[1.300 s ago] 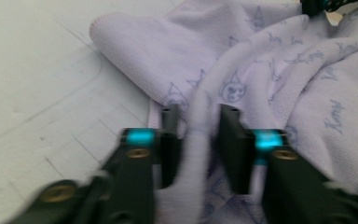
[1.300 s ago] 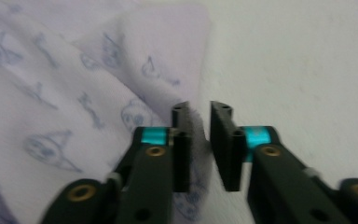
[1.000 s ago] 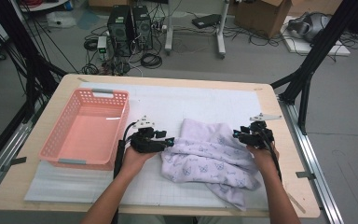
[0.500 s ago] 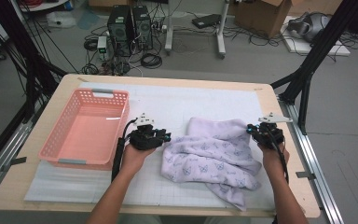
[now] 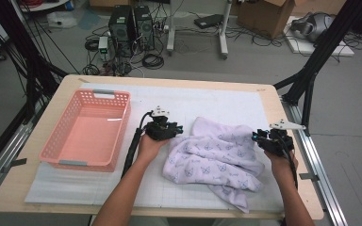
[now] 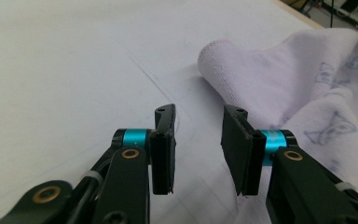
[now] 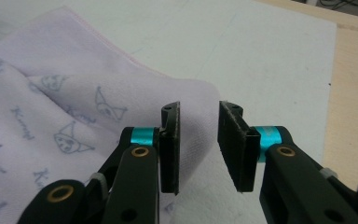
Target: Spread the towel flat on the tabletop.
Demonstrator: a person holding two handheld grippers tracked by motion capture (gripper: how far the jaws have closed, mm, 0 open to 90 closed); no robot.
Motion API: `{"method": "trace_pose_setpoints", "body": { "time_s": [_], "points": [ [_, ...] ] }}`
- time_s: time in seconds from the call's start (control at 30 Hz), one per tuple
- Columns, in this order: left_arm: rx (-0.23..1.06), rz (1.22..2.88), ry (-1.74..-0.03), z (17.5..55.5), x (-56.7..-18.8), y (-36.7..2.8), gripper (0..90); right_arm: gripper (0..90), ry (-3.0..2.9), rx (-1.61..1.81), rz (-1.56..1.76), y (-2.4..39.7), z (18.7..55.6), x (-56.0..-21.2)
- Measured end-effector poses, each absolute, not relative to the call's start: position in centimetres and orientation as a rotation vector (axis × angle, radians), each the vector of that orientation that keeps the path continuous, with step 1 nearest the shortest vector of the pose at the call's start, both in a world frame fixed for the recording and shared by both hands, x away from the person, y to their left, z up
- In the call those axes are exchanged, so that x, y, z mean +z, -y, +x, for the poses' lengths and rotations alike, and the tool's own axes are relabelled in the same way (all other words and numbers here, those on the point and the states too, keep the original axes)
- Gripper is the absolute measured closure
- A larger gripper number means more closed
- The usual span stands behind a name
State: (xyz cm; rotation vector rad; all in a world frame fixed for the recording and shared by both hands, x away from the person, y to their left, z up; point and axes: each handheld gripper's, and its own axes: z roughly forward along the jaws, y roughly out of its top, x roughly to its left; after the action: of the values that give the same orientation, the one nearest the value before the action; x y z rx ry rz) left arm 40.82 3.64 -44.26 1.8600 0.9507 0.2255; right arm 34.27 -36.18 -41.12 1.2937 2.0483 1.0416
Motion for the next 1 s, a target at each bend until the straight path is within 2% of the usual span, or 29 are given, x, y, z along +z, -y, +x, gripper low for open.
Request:
{"method": "trace_pose_setpoints", "body": {
  "time_s": [0.1, 0.2, 0.3, 0.43, 0.47, 0.53, 0.57, 0.6, 0.73, 0.8, 0.87, 0.9, 1.0],
  "points": [
    [0.182, 1.918, -0.939, 41.1, -44.6, -2.7, 62.0, 67.9, -2.054, 1.045, 1.29, 36.3, 34.2, -41.1],
    [0.154, 1.991, -0.832, 41.1, -44.6, -0.3, 53.1, 66.8, -2.071, 1.055, 1.29, 36.3, 34.1, -41.3],
    [0.143, 2.045, -0.814, 41.1, -44.7, 1.3, 46.8, 65.8, -2.082, 1.063, 1.287, 36.4, 34.1, -41.4],
    [0.193, 2.121, -0.764, 40.7, -44.8, 2.9, 40.1, 64.3, -2.091, 1.074, 1.288, 36.3, 34.0, -41.5],
    [0.207, 2.129, -0.762, 40.6, -44.8, 3.1, 40.7, 64.0, -2.094, 1.078, 1.286, 36.3, 34.1, -41.5],
    [0.232, 2.139, -0.75, 40.5, -44.7, 3.2, 48.1, 63.9, -2.101, 1.077, 1.279, 36.2, 34.1, -41.6],
    [0.177, 2.12, -0.75, 40.6, -44.7, 3.0, 59.1, 63.7, -2.102, 1.078, 1.279, 36.1, 34.1, -41.6],
    [0.13, 2.116, -0.744, 40.6, -44.8, 2.9, 77.6, 63.7, -2.104, 1.078, 1.281, 36.1, 34.1, -41.6],
    [0.177, 2.104, -0.773, 40.6, -44.3, 2.3, 81.6, 63.7, -2.106, 1.084, 1.293, 36.2, 34.3, -41.8],
    [0.235, 1.998, -0.847, 41.1, -43.2, -0.2, 81.7, 63.7, -2.102, 1.093, 1.296, 36.2, 34.3, -41.8],
    [0.262, 1.971, -0.868, 41.2, -42.7, -1.2, 81.7, 63.6, -2.099, 1.1, 1.298, 36.2, 34.3, -41.7],
    [0.299, 1.889, -0.93, 41.5, -41.9, -3.3, 81.6, 63.5, -2.101, 1.102, 1.303, 36.2, 34.3, -41.8],
    [0.353, 1.829, -0.99, 41.8, -41.2, -5.2, 81.7, 63.2, -2.102, 1.118, 1.305, 36.1, 34.5, -41.9]
  ]
}}
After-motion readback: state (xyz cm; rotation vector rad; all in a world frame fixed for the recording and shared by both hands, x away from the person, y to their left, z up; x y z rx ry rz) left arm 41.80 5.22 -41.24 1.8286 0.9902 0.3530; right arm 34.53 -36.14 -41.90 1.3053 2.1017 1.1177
